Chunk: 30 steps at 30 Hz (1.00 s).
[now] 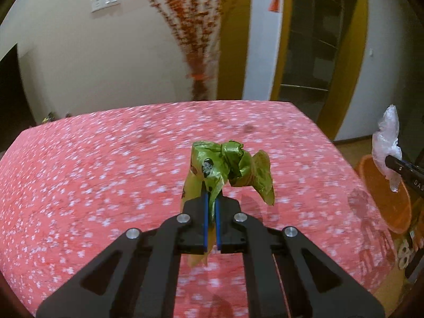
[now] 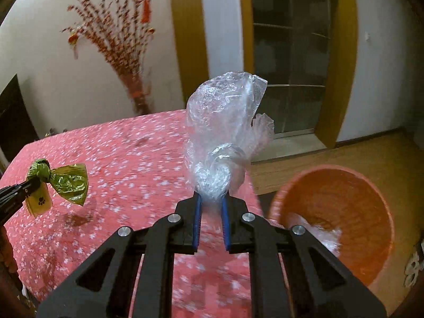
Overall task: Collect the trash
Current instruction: 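Carry the green bag and clear bag over the basket and open both tools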
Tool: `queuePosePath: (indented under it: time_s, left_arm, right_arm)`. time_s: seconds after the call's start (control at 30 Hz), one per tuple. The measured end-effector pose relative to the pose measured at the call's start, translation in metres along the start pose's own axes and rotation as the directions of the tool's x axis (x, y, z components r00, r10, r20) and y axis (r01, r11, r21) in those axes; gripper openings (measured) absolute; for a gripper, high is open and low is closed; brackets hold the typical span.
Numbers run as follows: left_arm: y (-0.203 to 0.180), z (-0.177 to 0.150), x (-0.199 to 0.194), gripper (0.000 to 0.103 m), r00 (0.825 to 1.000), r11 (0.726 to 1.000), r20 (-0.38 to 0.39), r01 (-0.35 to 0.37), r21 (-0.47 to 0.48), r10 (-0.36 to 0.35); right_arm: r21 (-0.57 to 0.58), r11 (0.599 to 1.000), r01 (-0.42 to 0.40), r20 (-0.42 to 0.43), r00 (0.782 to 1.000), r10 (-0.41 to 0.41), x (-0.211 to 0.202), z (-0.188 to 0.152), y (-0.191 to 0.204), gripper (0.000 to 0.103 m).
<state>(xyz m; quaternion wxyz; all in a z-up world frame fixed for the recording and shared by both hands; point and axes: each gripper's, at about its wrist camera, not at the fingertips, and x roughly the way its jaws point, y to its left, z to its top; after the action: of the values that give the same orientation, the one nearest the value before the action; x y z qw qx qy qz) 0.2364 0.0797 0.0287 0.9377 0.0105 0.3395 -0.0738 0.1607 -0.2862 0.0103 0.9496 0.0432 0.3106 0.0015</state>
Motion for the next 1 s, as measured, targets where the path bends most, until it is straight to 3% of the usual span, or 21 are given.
queuePosePath:
  time_s: [0.43,1.0]
  left_arm:
    - [-0.091,0.007,0.000,0.006,0.991,0.989,-0.007,0.134,0.055,-0.134]
    - [-0.200,0.015,0.006,0.006,0.958,0.951,-0.018,0.287,0.116,-0.287]
  right_arm:
    - [0.086,0.993,0.076,0.037,0.996,-0.079,-0.032,-0.015,-0.057,0.013]
    - [0.148,0.974,0.172,0.071,0.980,-0.184,-0.057,-0.033,-0.111,0.013]
